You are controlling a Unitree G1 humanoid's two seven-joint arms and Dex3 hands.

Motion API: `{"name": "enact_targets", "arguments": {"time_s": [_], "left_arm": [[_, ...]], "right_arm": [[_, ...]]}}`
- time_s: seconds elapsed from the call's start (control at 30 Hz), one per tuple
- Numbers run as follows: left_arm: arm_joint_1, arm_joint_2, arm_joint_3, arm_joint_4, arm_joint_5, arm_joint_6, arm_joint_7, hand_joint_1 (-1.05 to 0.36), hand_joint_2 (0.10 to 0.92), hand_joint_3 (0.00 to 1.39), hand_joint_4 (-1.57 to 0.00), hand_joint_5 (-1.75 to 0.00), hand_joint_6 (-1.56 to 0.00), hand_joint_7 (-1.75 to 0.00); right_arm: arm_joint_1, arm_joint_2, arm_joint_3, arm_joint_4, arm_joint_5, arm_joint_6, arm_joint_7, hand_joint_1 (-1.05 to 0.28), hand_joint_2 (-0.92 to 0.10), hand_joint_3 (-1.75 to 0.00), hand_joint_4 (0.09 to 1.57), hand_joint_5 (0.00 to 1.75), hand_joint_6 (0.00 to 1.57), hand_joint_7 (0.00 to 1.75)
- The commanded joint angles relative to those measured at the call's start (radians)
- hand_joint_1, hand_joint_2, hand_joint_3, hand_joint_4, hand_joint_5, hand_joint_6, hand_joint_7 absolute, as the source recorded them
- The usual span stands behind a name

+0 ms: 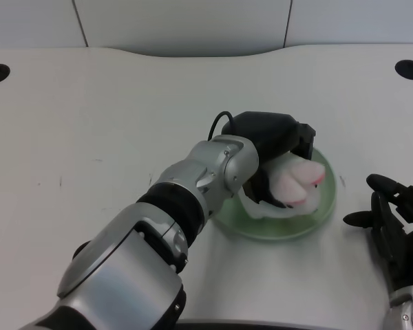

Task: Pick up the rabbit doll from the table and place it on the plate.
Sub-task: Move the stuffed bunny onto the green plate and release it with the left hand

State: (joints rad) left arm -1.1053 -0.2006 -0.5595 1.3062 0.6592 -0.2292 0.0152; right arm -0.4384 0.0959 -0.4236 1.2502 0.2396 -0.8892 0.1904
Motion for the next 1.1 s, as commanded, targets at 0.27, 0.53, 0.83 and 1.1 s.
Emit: {"name": "enact_targets", "arguments": {"time_s": [0.27, 0.53, 0.83, 1.1], "left_arm": [[0.022, 0.013, -0.01, 0.013, 0.003, -0.021, 0.032, -0.19, 0.352, 1.03, -0.64, -1.66, -0.65, -1.75], [-0.007, 0.027, -0.036, 0.018, 0.031, 0.051, 0.03, -0.6, 0.783, 0.04, -0.68, -0.6, -0.64, -0.5], [-0.03, 0.045, -0.085, 0.019, 0.085, 0.084, 0.008, -0.86, 0.9, 0.02, -0.14, 0.0, -0.22, 0.0], [-0.035, 0.085, -0.05, -0.005, 0.046, 0.029, -0.052, -1.01, 0.921, 0.08, -0.04, -0.01, -0.11, -0.01]], "right_arm": [[0.006, -0.008, 0.009, -0.005, -0.012, -0.023, -0.044, -0.35, -0.92, -0.19, 0.94, 1.2, 0.91, 0.61], [0.001, -0.018, 0.003, -0.003, -0.003, 0.0, -0.026, -0.37, -0.92, -0.2, 0.89, 1.16, 0.89, 0.63], [-0.003, -0.022, 0.002, -0.008, 0.008, 0.023, -0.02, -0.34, -0.92, -0.2, 0.89, 1.12, 0.86, 0.64], [-0.008, -0.035, -0.001, -0.001, 0.02, 0.044, 0.007, -0.39, -0.92, -0.2, 0.88, 1.1, 0.85, 0.64]]}}
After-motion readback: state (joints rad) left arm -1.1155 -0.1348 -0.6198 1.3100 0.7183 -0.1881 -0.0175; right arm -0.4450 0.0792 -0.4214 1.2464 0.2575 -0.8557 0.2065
